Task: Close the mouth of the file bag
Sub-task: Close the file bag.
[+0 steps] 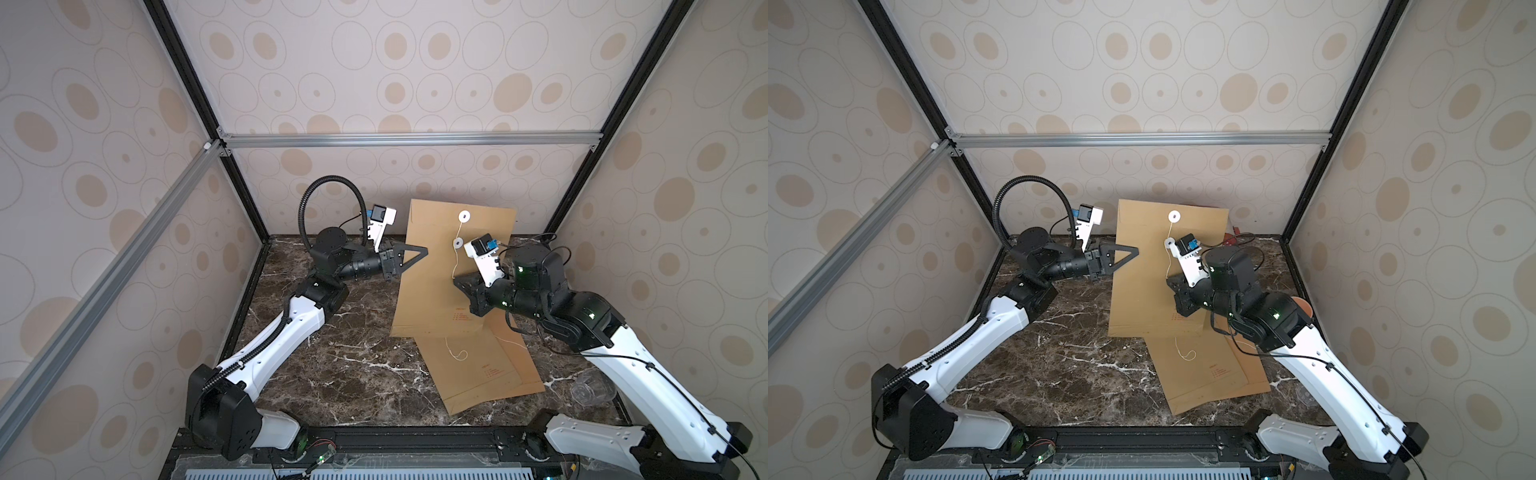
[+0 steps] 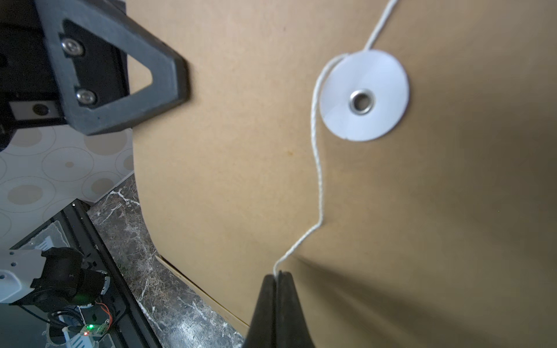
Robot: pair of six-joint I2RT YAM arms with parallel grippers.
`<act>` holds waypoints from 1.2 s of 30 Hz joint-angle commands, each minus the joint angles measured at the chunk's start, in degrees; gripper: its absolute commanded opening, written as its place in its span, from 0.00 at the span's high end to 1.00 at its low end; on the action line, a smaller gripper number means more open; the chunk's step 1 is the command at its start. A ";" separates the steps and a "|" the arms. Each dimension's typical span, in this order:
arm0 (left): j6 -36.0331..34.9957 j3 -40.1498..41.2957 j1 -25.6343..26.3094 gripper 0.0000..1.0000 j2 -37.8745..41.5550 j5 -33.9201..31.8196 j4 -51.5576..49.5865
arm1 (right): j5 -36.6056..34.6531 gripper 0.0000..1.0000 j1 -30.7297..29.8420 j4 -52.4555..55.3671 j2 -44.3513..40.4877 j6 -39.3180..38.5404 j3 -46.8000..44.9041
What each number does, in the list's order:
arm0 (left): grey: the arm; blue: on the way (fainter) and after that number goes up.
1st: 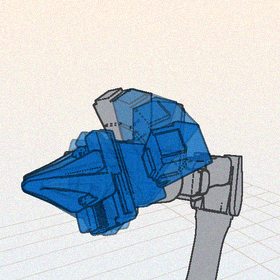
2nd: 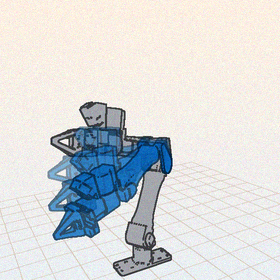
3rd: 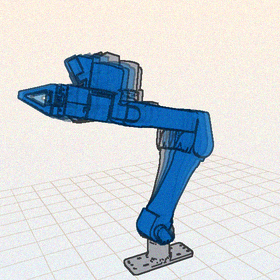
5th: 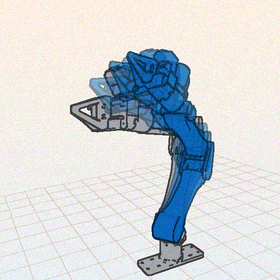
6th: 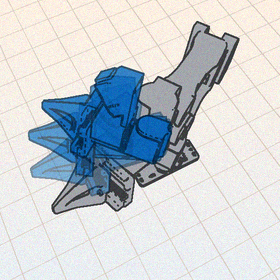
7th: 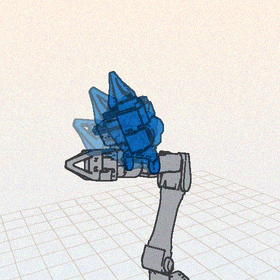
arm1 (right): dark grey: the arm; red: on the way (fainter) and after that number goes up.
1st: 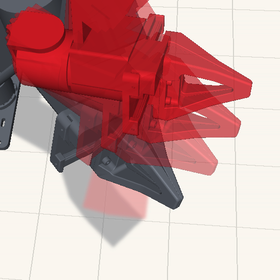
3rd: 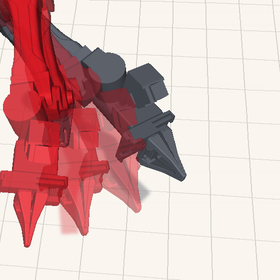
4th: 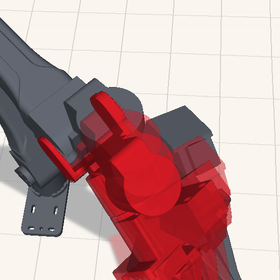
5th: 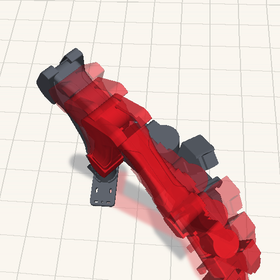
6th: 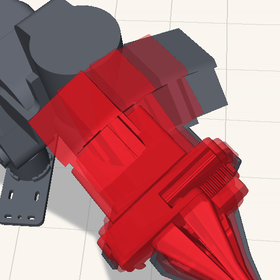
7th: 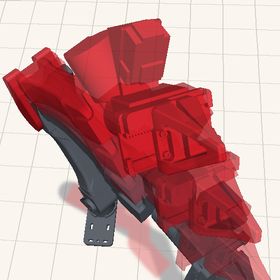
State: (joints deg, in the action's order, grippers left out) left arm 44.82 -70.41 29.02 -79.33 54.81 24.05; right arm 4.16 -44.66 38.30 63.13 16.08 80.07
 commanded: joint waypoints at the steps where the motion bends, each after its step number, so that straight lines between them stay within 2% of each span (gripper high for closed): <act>1: 1.75 -0.26 0.35 1.00 0.98 0.37 4.40 | 1.27 1.00 -0.24 -3.66 -1.19 2.13 -1.63; 14: 2.97 0.89 0.43 1.00 1.48 -1.37 6.35 | 3.22 1.00 -0.22 -8.63 -2.36 5.81 -7.98; 25: 3.87 0.39 0.41 1.00 1.55 -0.24 6.85 | -0.69 1.00 0.09 -10.38 -4.53 6.34 -10.81; 36: 0.67 -0.69 0.36 1.00 2.25 0.30 2.59 | 2.53 1.00 9.31 -7.56 -7.88 4.88 -10.82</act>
State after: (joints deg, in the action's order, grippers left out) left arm 46.85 -68.97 28.99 -79.22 54.08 26.13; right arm 5.72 -37.21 29.74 56.80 21.61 69.71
